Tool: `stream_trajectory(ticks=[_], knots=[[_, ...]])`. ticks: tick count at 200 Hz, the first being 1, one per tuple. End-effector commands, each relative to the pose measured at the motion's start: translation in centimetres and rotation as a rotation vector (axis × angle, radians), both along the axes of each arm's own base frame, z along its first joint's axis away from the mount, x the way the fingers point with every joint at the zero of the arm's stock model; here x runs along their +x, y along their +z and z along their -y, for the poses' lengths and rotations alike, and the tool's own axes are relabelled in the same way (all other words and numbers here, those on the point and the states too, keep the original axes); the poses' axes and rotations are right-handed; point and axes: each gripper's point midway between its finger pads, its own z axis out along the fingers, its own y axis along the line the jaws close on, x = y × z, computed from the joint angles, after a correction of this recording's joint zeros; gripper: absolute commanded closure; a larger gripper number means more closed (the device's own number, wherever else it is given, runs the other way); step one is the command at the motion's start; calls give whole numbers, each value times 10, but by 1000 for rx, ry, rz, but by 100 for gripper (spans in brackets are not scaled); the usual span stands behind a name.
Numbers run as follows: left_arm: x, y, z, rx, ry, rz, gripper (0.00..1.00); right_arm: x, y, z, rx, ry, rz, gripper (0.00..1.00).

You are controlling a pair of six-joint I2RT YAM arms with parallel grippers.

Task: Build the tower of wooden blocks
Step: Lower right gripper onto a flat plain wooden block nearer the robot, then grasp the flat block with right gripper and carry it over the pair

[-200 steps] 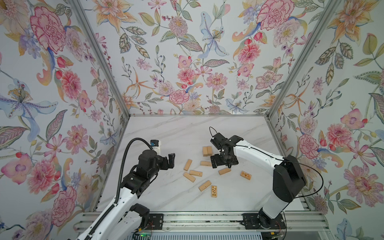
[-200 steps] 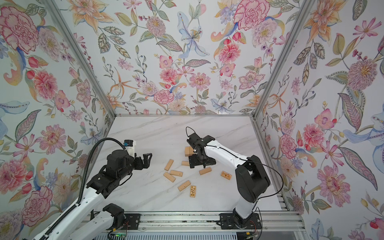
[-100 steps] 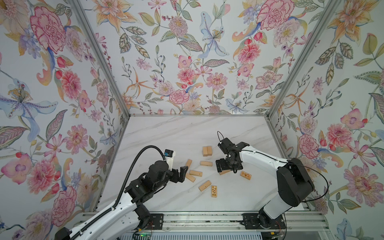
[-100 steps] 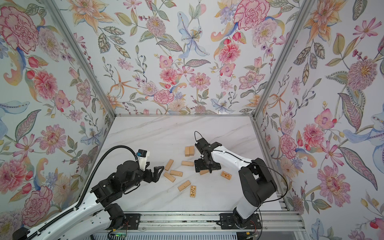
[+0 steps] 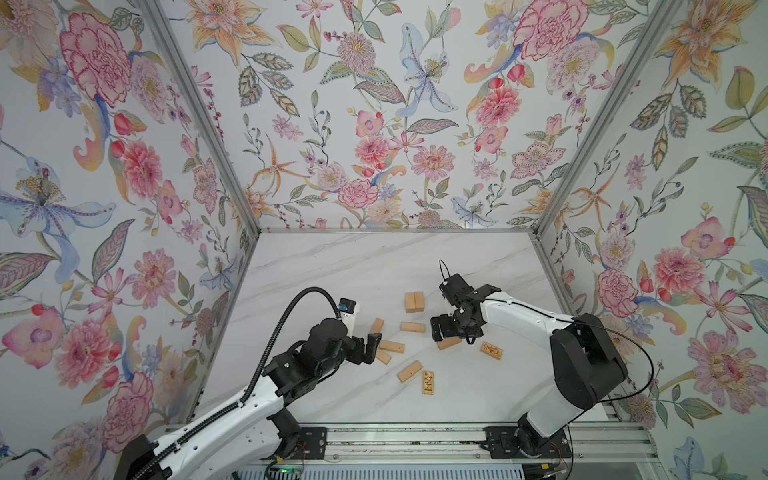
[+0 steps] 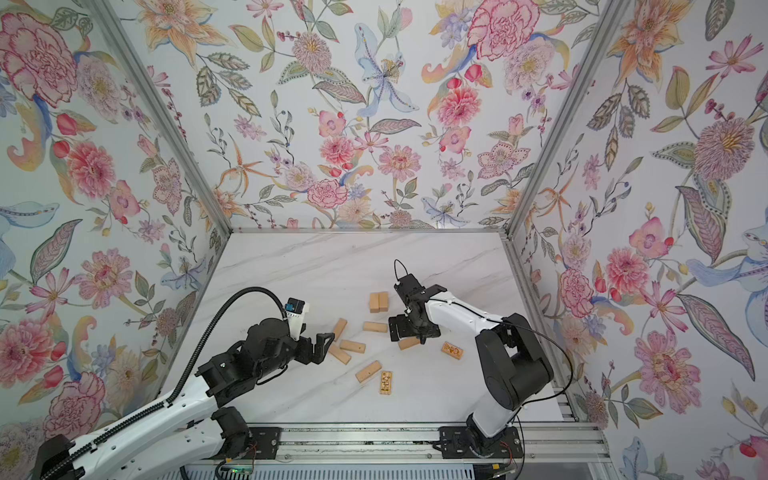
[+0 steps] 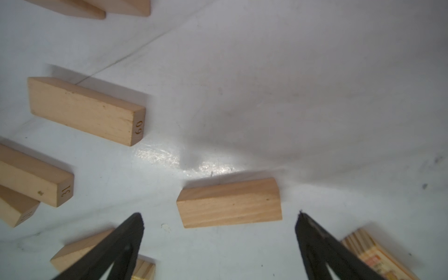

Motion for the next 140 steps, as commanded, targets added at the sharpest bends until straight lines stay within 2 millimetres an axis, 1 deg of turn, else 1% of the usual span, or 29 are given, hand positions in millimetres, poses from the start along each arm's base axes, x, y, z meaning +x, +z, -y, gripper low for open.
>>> stream_trajectory(ticks=[1,39,82,140], knots=[[2,13,9,-4,-39,41,1,-8,-14,-2,-16,26,-34,1],[2,11,16,-5,-67,34,1,-11,-23,-3,-33,43,-57,7],[3,11,14,-2,-59,38,1,-15,-31,-2,-54,52,-79,9],[2,8,12,4,-51,33,1,-16,-37,3,-89,39,-87,15]])
